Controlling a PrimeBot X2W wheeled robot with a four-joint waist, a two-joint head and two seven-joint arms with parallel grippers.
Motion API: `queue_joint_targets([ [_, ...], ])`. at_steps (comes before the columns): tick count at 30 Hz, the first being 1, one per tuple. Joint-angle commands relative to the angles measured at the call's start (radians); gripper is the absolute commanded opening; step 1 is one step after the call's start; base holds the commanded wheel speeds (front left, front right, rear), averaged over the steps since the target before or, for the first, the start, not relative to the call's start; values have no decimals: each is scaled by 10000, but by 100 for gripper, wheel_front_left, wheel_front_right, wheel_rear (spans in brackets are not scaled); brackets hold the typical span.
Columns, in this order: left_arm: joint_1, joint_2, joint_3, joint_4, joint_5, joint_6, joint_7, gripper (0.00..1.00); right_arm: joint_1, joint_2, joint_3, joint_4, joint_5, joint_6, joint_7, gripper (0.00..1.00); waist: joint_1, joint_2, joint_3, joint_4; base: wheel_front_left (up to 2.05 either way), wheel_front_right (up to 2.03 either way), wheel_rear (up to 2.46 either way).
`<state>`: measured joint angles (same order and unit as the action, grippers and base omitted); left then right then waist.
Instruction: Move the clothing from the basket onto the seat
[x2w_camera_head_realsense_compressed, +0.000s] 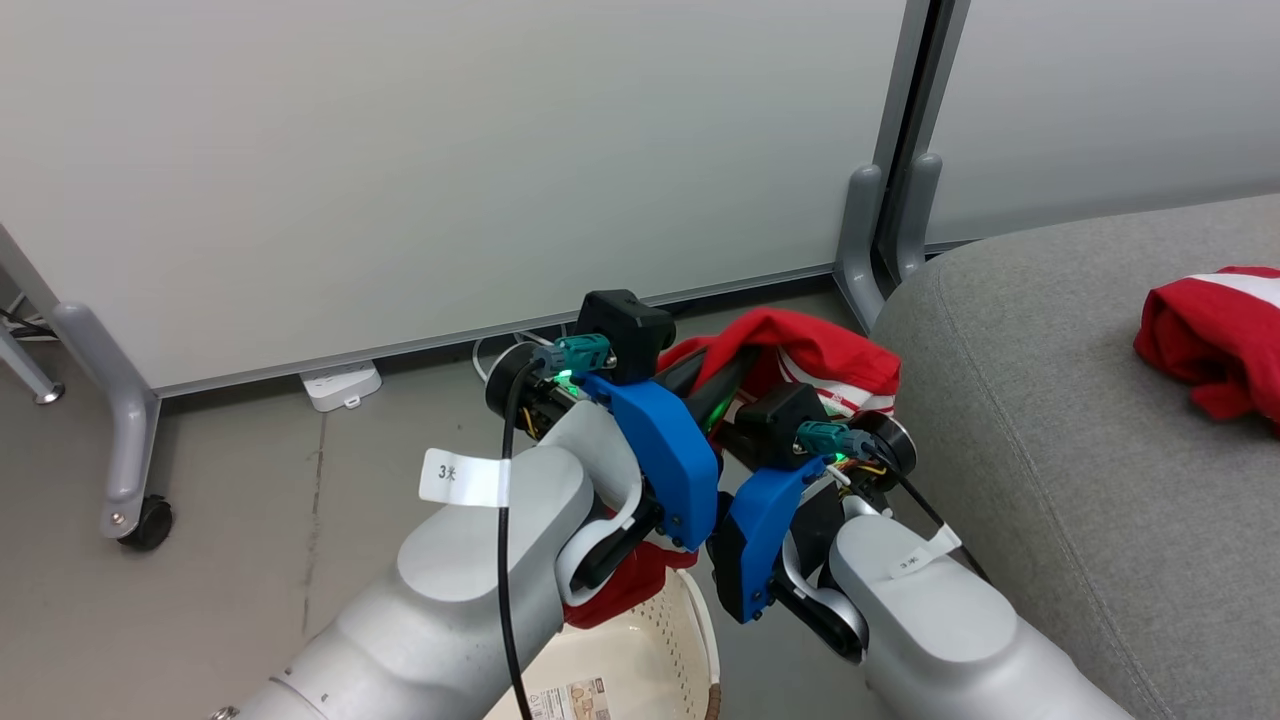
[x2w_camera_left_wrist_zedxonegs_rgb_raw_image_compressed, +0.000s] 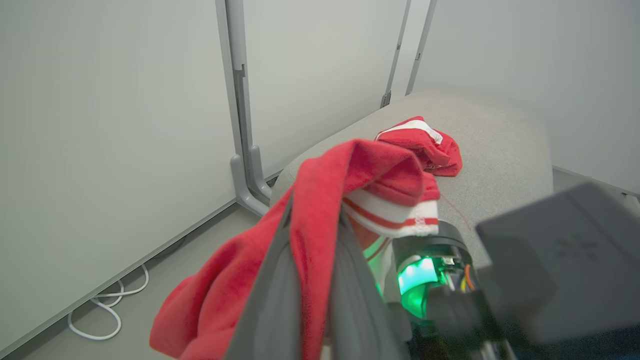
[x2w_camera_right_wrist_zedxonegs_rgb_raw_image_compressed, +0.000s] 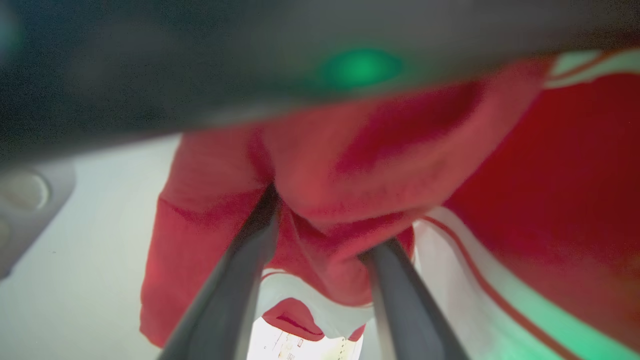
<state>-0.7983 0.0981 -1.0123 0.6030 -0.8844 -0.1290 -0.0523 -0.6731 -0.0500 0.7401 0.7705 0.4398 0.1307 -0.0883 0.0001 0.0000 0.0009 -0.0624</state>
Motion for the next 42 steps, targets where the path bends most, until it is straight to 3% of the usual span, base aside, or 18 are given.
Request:
queue_joint_targets([
  [1,-134,66,-2,-47,-52,-22,21,0,-163,-9,58,56,105,1,-60,0,-1,0,-7,2,0,0,0],
  [13,-185,349,-153,311,-125,-22,-159,0,-487,-11,798,785,921,1,-747,0,-1,0,-64,-65,0,0,0],
  [42,-280,321,-338,591,-294,-23,-371,0,-868,-11,1832,1390,2053,1,-1138,0,-1,0,-114,-201,0,0,0],
])
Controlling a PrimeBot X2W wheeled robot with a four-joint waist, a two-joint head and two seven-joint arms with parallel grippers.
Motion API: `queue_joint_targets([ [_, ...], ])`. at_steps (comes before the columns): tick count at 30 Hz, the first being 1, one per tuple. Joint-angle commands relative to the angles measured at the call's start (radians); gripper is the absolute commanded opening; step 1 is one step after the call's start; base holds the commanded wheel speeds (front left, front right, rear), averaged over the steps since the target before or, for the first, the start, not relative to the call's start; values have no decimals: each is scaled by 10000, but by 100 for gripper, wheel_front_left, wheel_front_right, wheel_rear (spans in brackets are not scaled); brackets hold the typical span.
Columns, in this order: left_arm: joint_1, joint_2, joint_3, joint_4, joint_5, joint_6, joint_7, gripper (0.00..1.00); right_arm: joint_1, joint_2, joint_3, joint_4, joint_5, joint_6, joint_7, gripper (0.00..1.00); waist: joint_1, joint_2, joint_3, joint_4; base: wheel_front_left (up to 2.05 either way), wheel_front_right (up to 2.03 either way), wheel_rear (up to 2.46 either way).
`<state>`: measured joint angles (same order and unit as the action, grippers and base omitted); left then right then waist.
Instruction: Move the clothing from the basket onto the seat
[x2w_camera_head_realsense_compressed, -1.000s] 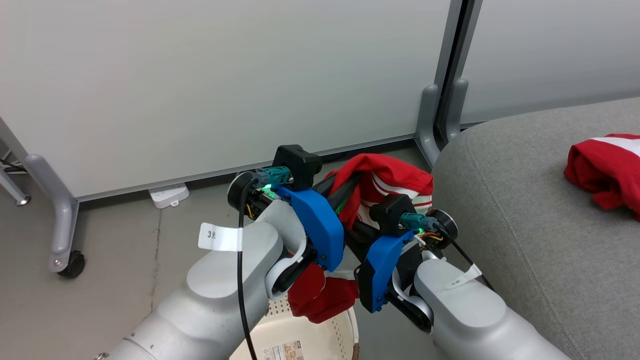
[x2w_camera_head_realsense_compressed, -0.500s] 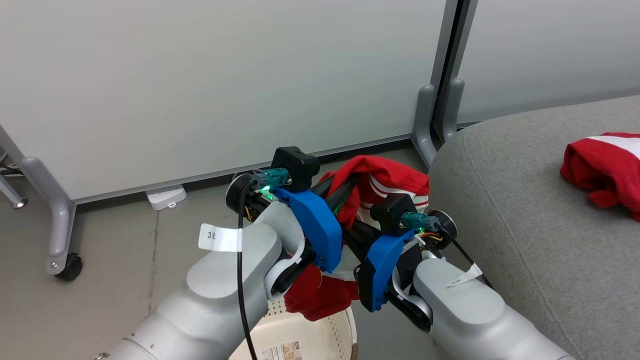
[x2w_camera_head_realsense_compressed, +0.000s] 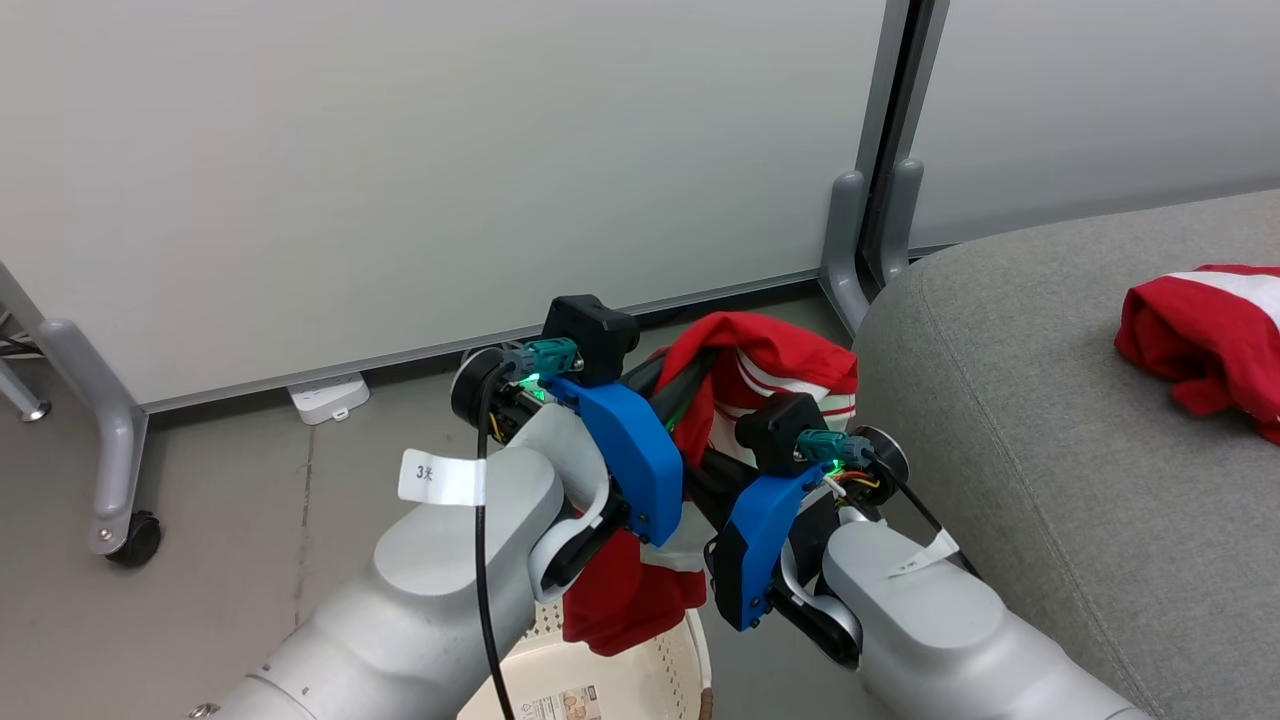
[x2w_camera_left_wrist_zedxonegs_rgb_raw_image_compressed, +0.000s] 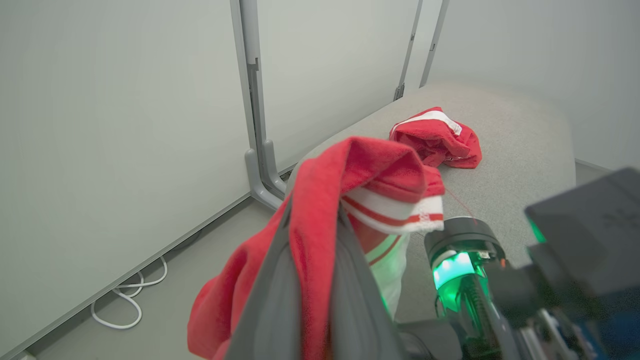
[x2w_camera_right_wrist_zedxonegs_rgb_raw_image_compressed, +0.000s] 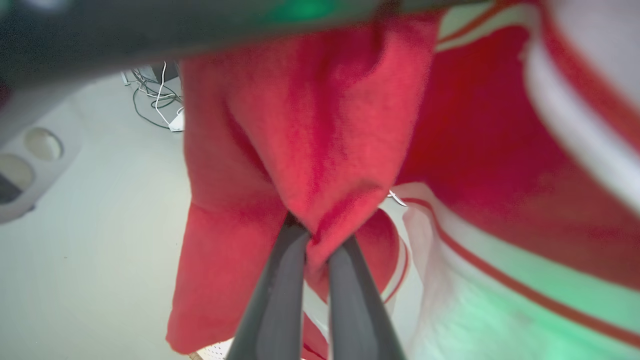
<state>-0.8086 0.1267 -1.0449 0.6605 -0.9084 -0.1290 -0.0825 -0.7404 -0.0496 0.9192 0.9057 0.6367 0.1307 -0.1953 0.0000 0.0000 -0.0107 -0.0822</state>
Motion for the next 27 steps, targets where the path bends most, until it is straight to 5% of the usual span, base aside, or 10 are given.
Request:
queue_joint_targets([
  [1,-178,35,-22,24,-50,-22,-78,0,-190,-15,66,50,100,1,-85,0,0,0,4,-3,0,0,0],
  [2,-172,39,-16,33,-32,12,-106,1,-193,-15,92,66,102,1,-92,0,0,0,6,-3,0,0,0],
  [3,-174,49,18,25,14,71,-219,43,-204,-15,110,79,133,1,-107,0,0,0,8,-4,0,0,0],
  [4,-155,64,73,13,42,115,-355,100,-223,-15,127,87,160,1,-119,0,0,0,9,-7,0,0,0],
  [16,1653,1147,1047,-774,303,612,-1804,100,-396,-13,-57,233,161,1,-466,0,0,0,-25,-40,0,0,0],
  [22,3763,1981,2897,-2805,1582,945,-1824,100,-411,-13,-311,328,53,1,-562,0,0,0,35,36,0,0,0],
  [27,5208,2069,4097,-3643,2294,1000,-1825,100,-376,-15,-484,403,-25,1,-634,0,0,0,37,100,0,0,0],
])
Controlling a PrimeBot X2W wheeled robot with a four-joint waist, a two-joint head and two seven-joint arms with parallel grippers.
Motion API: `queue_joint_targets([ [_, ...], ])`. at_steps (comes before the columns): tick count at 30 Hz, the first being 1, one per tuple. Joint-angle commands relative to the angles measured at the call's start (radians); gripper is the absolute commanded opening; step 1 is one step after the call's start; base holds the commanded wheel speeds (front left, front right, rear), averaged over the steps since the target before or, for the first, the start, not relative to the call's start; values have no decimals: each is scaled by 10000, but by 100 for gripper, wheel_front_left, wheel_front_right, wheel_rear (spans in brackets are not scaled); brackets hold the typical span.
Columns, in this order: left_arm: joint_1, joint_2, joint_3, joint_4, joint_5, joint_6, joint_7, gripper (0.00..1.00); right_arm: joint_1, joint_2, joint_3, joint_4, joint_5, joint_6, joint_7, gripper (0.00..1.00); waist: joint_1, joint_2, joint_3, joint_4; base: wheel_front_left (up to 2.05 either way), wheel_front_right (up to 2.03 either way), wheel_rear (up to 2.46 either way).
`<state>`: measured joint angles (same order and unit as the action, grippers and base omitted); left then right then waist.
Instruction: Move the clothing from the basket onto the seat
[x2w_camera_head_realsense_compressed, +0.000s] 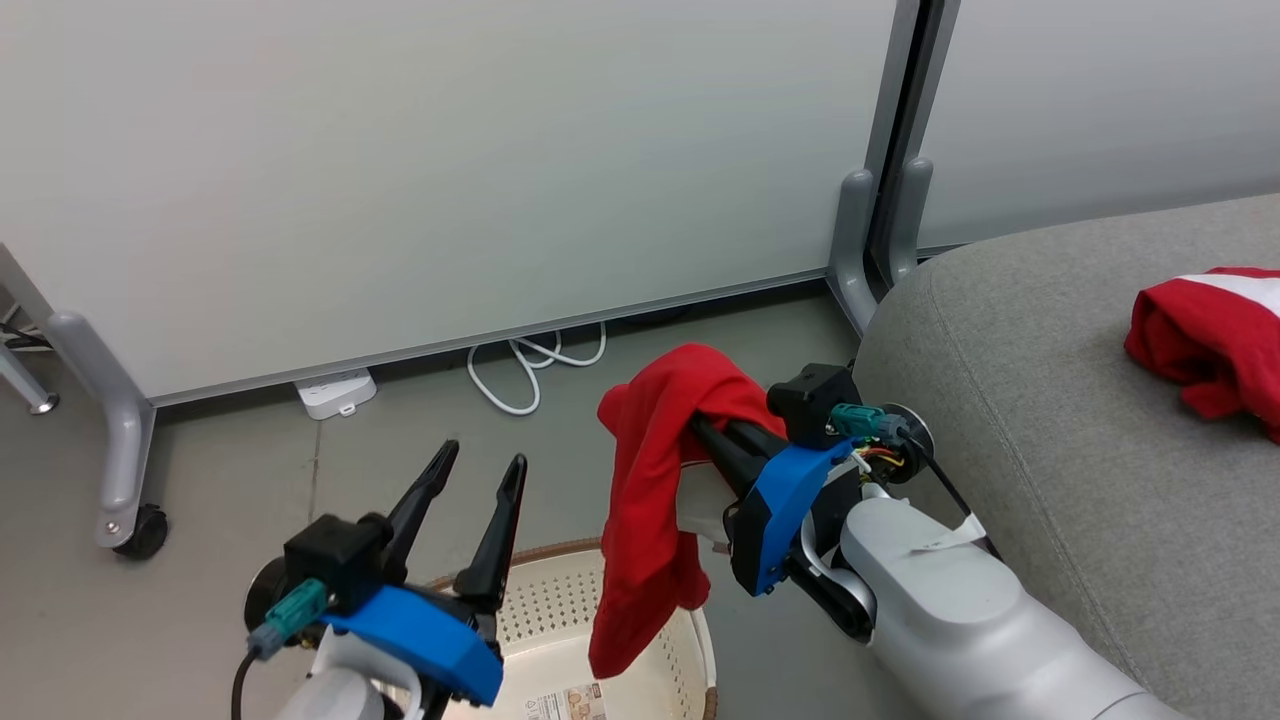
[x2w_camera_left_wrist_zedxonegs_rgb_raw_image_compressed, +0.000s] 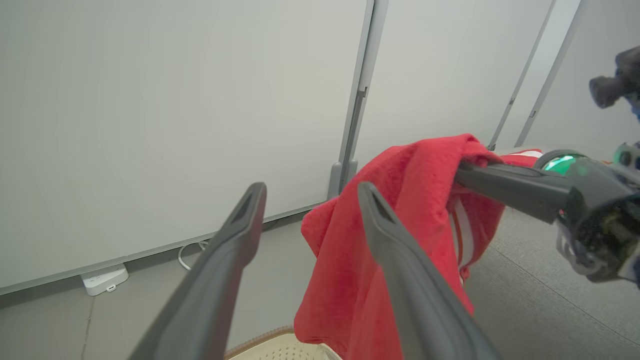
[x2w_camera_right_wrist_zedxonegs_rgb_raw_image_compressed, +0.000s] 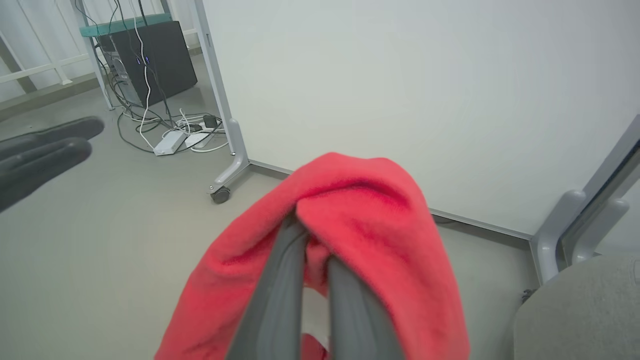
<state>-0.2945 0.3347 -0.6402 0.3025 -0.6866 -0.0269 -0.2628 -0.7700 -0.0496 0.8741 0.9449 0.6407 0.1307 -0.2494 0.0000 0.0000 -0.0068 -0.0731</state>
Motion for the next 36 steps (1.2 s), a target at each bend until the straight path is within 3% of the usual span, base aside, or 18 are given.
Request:
queue_joint_targets([
  [1,413,-22,273,-193,260,-69,-25,100,-70,-15,-71,32,-81,1,-105,0,0,0,-6,21,0,0,0],
  [10,2146,-464,1976,-726,1529,-469,-27,100,-6,-13,-292,74,-235,1,-126,0,0,0,-17,64,0,0,0],
  [21,2661,-1061,2971,-654,2274,-887,-28,100,22,-15,-475,83,-307,1,-150,0,0,0,39,-133,0,0,0],
  [28,2578,-1203,3257,-669,2539,-999,-26,100,-75,-16,-551,11,-396,1,-148,0,0,0,239,-963,0,0,0],
  [36,2334,-1279,3385,-772,2744,-1053,-27,100,-214,-13,-630,-46,-513,1,-151,0,0,0,600,-2372,0,0,0],
])
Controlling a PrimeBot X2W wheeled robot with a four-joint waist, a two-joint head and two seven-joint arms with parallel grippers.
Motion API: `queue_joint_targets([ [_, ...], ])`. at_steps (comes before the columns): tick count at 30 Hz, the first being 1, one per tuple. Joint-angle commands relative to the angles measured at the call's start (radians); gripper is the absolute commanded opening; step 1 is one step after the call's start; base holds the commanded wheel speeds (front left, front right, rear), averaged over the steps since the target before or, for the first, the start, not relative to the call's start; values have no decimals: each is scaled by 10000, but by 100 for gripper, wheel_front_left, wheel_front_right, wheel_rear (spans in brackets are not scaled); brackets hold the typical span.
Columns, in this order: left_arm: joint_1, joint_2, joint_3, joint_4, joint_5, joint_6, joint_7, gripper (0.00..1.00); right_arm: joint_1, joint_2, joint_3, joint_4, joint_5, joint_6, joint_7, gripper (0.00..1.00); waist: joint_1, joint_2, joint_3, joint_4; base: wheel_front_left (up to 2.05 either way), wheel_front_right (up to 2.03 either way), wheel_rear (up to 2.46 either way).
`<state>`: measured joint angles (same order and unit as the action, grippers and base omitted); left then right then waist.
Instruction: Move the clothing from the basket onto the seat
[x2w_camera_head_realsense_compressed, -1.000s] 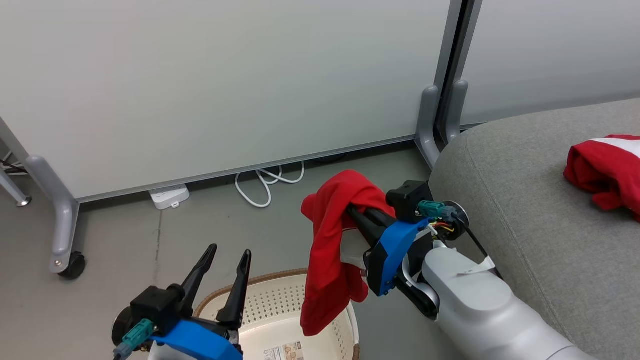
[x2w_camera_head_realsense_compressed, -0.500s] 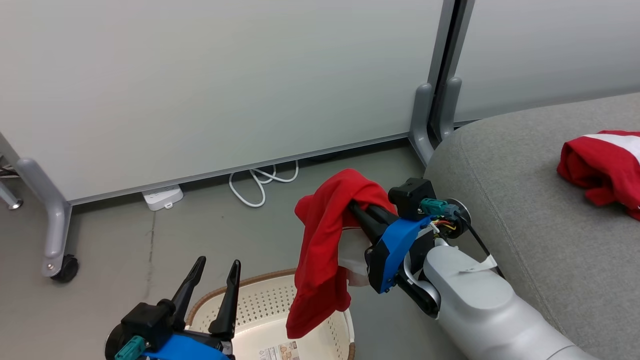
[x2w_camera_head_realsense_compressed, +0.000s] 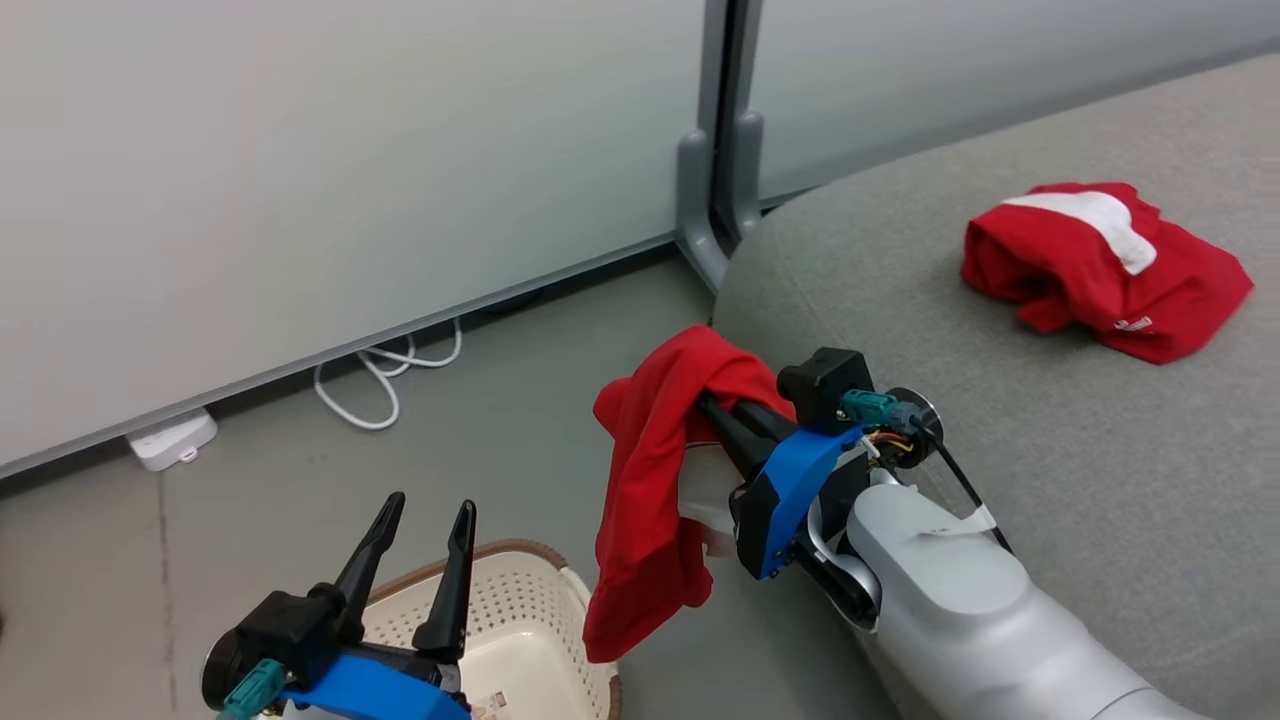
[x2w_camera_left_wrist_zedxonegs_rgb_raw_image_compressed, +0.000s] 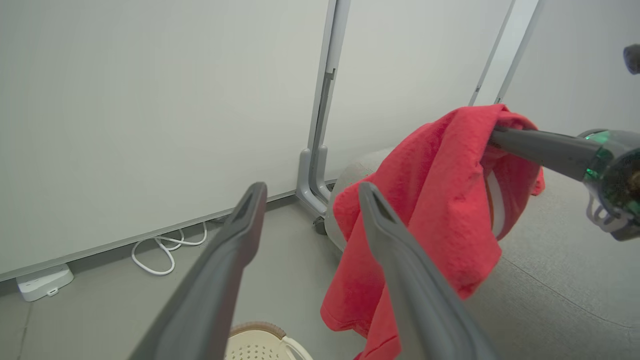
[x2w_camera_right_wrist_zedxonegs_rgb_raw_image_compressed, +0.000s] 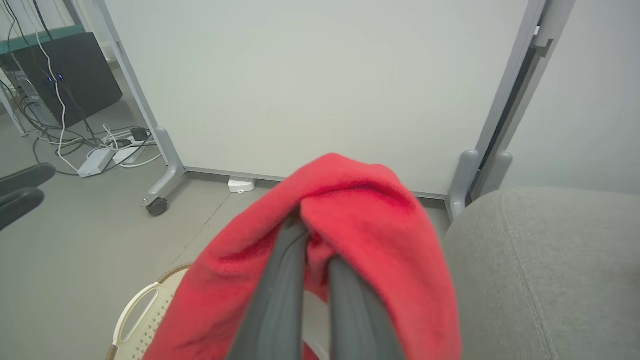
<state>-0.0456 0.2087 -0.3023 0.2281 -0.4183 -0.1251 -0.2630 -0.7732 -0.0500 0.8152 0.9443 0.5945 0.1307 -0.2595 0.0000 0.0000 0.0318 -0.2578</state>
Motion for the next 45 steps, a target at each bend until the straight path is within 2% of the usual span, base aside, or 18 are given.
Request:
queue_joint_targets([
  [1,-174,-6,44,-41,62,-73,-25,100,-176,-6,-20,-89,-34,1,-48,0,0,0,266,-754,0,0,0],
  [8,-391,99,-11,-130,102,-81,-25,100,-191,-8,-172,-99,-137,1,-58,0,0,0,581,-2031,0,0,0],
  [13,-523,203,-112,-133,100,-81,-25,100,-167,-6,-404,-134,-172,1,-66,0,0,0,778,-2695,0,0,0],
  [26,-1216,514,-719,133,-126,-55,-25,100,262,2,-1584,-463,-752,1,-70,0,0,0,1125,-2871,0,0,0],
  [32,-1251,722,-519,-26,-22,-56,-25,100,-603,-100,-2261,-376,-694,1,30,0,0,0,1595,-2927,0,0,0],
  [37,-1557,1078,-413,-411,304,-51,10,100,-2254,-707,-3436,-163,-494,1,236,0,0,0,2718,-2853,0,0,0],
  [42,-2318,1557,-479,-1007,610,-52,393,100,-3949,-1791,-4869,72,-399,3,138,0,0,0,4133,-2414,0,0,0],
  [45,-2908,1841,-675,-1461,797,-53,834,100,-4739,-2732,-5733,155,-382,1,75,0,0,0,5078,-2082,0,0,0],
])
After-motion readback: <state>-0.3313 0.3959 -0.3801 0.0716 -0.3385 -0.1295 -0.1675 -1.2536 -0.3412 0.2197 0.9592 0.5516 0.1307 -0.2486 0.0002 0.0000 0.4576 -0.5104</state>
